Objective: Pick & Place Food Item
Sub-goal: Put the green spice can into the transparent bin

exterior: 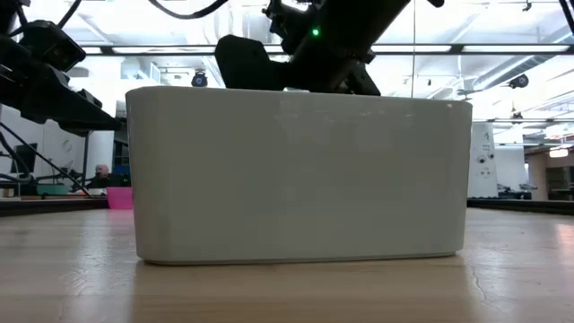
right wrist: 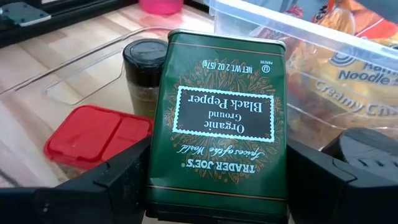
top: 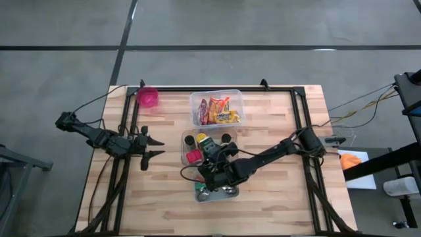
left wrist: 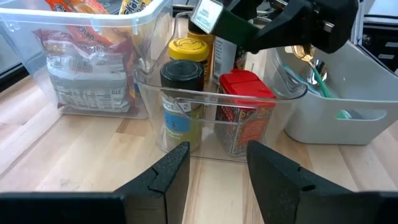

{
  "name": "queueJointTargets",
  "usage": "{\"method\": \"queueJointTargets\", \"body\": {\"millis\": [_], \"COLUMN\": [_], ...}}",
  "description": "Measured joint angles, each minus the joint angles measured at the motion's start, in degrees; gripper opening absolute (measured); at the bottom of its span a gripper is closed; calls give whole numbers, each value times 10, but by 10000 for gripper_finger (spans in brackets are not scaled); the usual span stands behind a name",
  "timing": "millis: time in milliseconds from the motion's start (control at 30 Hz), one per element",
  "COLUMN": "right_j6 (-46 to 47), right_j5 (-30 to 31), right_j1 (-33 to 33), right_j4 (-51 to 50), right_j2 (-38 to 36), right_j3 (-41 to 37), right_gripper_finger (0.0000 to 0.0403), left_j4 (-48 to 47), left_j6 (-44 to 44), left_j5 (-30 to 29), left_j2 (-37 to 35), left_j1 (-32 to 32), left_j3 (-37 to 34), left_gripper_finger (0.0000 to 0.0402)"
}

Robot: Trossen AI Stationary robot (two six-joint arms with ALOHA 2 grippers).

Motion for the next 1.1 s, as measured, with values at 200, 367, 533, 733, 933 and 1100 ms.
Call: {"method": "queueJointTargets", "body": {"millis": [200,367,533,733,933,1100], "right_j6": [4,4,-3,-26,-33,-33], "right_j5": [5,1,-4,-9,-10,-11], "right_j1": [0,0,0,0,0,0], "right_j4": [3,4,6,7,7,7], "right_j2": [4,4,4,4,4,4], "right_j3": [0,0,0,-1,-1,-1], "right_gripper_finger": [292,292,292,292,292,314], "left_j4": [0,0,0,0,0,0], "left_j6": [0,0,0,0,0,0], "left_j5": [0,-2,-2,-2,-1,-1], "left_j2": [0,0,0,0,0,0], "left_j1": [0,0,0,0,0,0], "left_j3": [0,0,0,0,0,0], "left_gripper_finger": [164,164,164,164,164,164]}}
